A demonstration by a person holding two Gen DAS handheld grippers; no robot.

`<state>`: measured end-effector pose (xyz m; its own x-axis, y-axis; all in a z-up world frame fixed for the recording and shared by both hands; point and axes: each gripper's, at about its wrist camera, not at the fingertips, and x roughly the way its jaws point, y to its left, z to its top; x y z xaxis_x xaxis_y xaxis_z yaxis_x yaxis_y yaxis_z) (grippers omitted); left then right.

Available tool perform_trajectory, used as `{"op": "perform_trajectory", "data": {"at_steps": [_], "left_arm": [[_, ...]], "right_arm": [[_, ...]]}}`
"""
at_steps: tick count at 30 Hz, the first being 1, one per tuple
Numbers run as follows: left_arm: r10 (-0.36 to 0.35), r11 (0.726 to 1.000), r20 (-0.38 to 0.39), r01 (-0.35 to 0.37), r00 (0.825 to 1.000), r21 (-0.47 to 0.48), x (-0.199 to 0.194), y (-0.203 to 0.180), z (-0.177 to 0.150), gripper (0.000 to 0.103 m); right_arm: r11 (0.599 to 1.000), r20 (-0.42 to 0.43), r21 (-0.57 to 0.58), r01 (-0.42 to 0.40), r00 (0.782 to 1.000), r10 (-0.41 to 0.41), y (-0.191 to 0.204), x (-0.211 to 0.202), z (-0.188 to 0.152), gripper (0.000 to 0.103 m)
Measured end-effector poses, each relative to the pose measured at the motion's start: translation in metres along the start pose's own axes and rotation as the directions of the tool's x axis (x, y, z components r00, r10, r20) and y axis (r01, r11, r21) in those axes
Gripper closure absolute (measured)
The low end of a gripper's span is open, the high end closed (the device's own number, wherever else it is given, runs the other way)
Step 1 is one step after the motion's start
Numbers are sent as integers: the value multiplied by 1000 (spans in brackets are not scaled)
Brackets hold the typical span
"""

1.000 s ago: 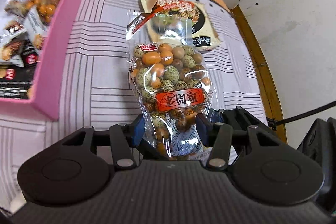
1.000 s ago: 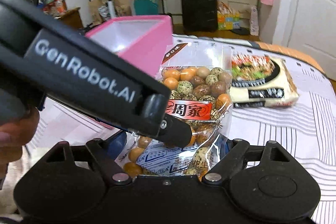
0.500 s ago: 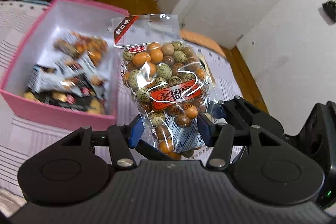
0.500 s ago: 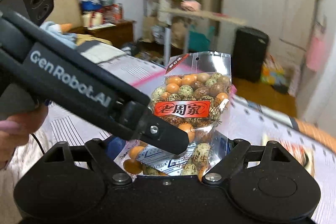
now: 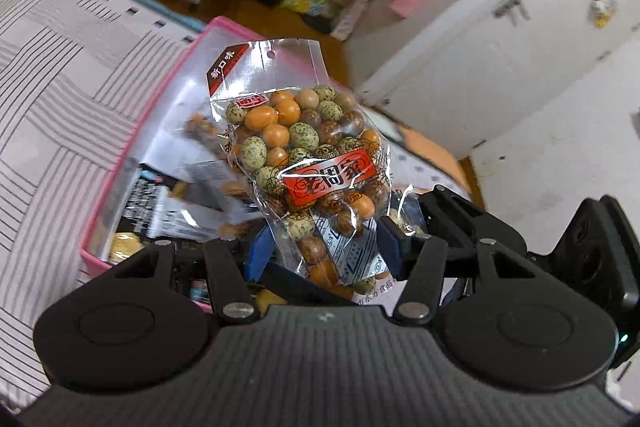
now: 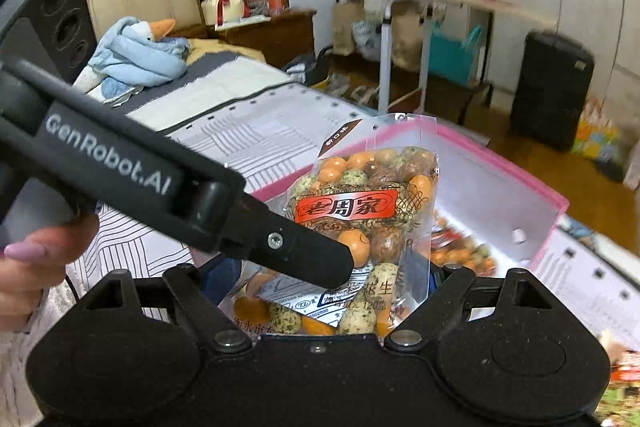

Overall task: Organize snacks
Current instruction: 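Lift the peanut bag into the pink box and open the left gripper, then move the left gripper back toward the cream noodle packet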

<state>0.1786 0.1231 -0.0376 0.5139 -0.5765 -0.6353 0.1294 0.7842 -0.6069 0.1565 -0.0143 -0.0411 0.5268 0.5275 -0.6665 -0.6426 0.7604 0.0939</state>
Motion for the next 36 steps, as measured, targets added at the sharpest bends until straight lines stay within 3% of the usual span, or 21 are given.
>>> {"op": "perform_trajectory", "data": {"at_steps": [5, 9, 12, 14, 17, 20, 27, 31, 33, 34, 36], "left_arm": [[68, 998, -18, -68, 998, -14, 21, 21, 7, 49], [125, 992, -33, -126, 992, -23, 26, 30, 4, 46], [262, 962, 54, -266, 963, 63, 23, 22, -2, 43], [294, 947, 102, -304, 950, 99, 15, 17, -6, 43], [246, 964, 91, -253, 965, 77, 2, 16, -9, 43], [236, 963, 100, -246, 967, 107, -11, 2, -14, 43], [191, 960, 109, -209, 976, 189, -37, -54, -25, 43], [134, 962, 96, -153, 986, 227, -39, -92, -27, 43], [112, 963, 95, -132, 989, 235, -36, -111, -29, 36], [103, 963, 102, -125, 989, 237, -33, -120, -30, 29], [96, 960, 120, -124, 988, 251, -24, -138, -33, 28]], "right_arm": [[999, -77, 20, -25, 997, 27, -3, 23, -3, 14], [999, -107, -11, 52, 993, -53, 1, 22, -10, 10], [993, -62, -81, 81, 994, -87, 5, 0, -16, 10], [992, -9, -80, 101, 995, -102, 7, -29, -24, 10], [993, 69, -47, 105, 992, -101, 2, -69, -33, 10], [981, 117, -59, 183, 978, -175, -6, -108, -44, 10], [963, 139, -14, 269, 954, -265, -43, -186, -59, 10], [966, 206, 107, 236, 945, -254, -81, -224, -73, 10], [961, 217, 202, 191, 948, -234, -106, -231, -80, 10], [949, 217, 251, 190, 944, -247, -118, -234, -85, 10], [927, 196, 319, 198, 943, -269, -140, -237, -95, 10]]}}
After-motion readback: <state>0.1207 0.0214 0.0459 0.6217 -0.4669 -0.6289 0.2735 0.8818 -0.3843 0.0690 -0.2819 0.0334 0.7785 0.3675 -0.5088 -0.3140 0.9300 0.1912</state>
